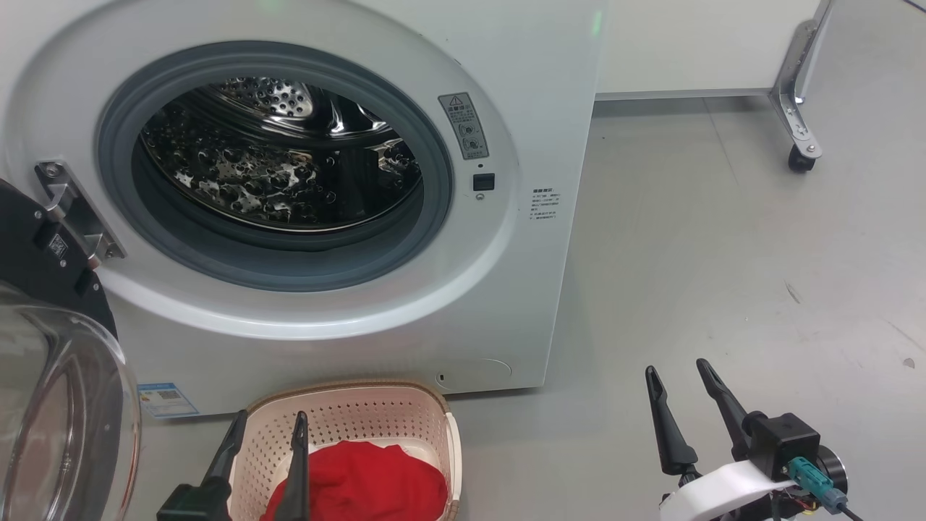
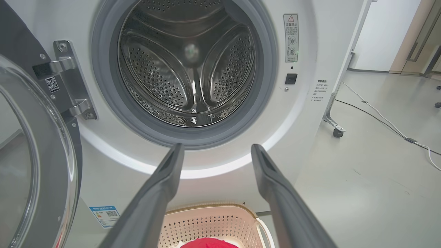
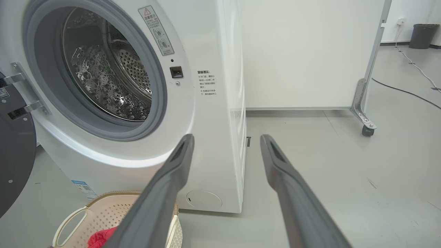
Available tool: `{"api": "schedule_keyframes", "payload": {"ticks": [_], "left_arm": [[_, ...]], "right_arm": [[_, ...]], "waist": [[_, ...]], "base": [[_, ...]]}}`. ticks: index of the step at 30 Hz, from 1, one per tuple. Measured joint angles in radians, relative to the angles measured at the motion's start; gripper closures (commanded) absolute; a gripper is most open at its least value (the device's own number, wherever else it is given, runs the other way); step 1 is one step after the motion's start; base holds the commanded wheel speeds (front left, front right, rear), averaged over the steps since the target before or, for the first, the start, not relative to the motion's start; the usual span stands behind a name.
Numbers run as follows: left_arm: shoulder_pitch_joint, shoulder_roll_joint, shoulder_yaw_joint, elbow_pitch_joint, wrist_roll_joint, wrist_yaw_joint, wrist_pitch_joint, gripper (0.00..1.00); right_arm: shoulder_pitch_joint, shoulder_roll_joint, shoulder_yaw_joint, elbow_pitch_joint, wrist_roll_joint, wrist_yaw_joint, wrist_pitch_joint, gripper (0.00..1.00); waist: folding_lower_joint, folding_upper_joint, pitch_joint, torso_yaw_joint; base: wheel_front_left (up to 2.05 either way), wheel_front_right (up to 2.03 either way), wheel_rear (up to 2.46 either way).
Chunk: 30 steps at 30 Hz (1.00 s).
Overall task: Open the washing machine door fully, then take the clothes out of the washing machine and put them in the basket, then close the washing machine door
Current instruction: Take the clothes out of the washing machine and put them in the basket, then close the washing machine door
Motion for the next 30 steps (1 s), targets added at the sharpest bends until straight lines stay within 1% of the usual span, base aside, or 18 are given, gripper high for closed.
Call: {"api": "schedule_keyframes", "payload": {"ticks": [19, 23, 30], "left_arm": [[0.034, 0.009, -0.005, -0.059, 0.010, 0.009, 0.042, 0.00], [0.037, 0.010, -0.005, -0.067, 0.011, 0.014, 0.044, 0.00], [0.040, 0.013, -0.005, -0.082, 0.013, 0.015, 0.053, 0.00]], "right_arm": [[0.013, 0.000, 0.006, -0.008, 0.000, -0.001, 0.000, 0.00], [0.013, 0.000, 0.006, -0.010, 0.000, -0.007, 0.000, 0.00], [0.014, 0.001, 0.010, -0.011, 0.000, -0.008, 0.000, 0.00]], "waist": [[0.0000, 0.0000, -0.001, -0.003], [0.0000, 0.0000, -0.002, -0.002], [0.0000, 0.0000, -0.002, 0.000]], "base": [[-0.01, 0.01, 0.00], [-0.22, 0.22, 0.00], [-0.44, 0.44, 0.00]]}}
